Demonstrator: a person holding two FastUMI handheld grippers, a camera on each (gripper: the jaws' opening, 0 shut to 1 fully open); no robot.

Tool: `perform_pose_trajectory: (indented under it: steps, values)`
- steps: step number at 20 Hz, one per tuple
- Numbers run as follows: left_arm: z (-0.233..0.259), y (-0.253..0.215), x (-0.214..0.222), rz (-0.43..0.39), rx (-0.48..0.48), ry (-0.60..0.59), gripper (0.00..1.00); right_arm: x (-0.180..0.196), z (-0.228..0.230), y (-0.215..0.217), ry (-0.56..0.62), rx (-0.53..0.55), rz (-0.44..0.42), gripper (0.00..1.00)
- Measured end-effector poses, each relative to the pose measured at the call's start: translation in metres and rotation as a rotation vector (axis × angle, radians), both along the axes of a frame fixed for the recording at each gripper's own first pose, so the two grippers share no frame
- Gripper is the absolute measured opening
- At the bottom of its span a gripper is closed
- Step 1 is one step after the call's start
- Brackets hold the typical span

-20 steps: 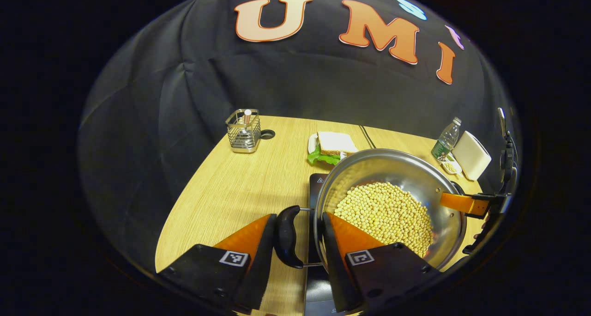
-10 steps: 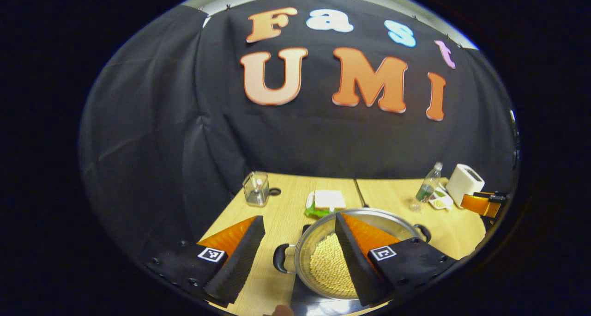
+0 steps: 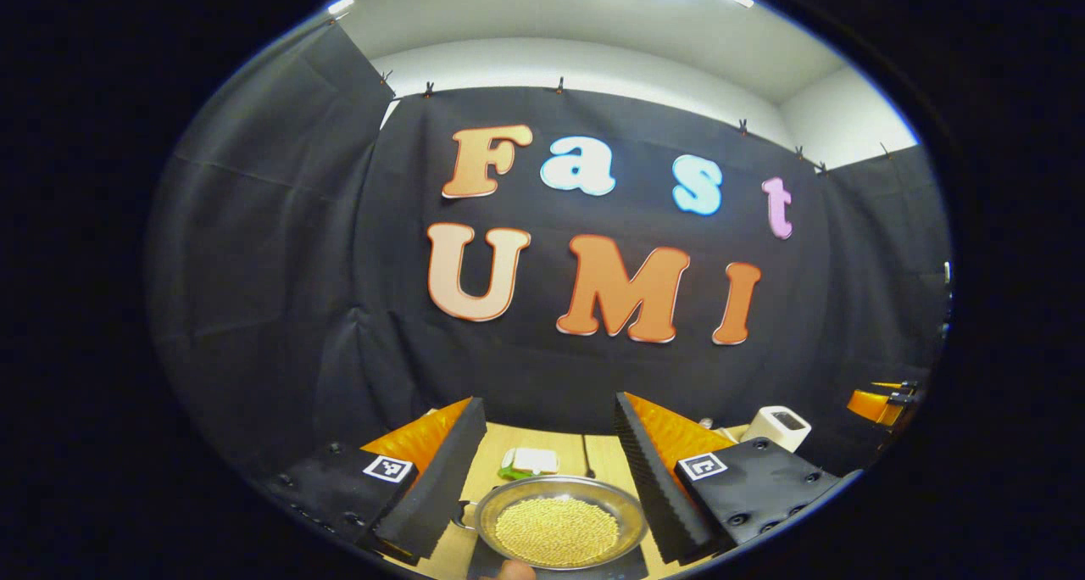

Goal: First push the handle of the pot to place it horizontally, then grasp the pot with both hands and set it on the induction cooktop.

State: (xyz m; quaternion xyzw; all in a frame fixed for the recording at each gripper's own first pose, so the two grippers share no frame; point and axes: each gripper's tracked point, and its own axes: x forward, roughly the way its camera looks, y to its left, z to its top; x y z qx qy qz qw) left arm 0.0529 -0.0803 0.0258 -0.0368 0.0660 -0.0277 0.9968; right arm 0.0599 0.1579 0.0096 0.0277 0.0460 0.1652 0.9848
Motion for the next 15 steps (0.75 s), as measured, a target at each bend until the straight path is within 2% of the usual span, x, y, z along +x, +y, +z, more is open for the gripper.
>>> perform_pose_trajectory:
  steps: [3, 7, 10, 15]
  values:
    - [0.045, 0.004, -0.01, 0.004, -0.024, -0.096, 0.99, -0.007, 0.027, -0.051, -0.071, -0.029, -0.083, 0.94]
    - [0.069, 0.004, -0.027, 0.005, -0.025, -0.167, 0.99, -0.021, 0.049, -0.098, -0.12, -0.052, -0.164, 0.94]
    - [0.072, 0.001, -0.029, 0.004, -0.033, -0.17, 0.99, -0.023, 0.052, -0.116, -0.148, -0.055, -0.211, 0.94]
    - [0.069, 0.002, -0.03, 0.008, -0.021, -0.149, 0.99, -0.029, 0.054, -0.12, -0.153, -0.038, -0.213, 0.94]
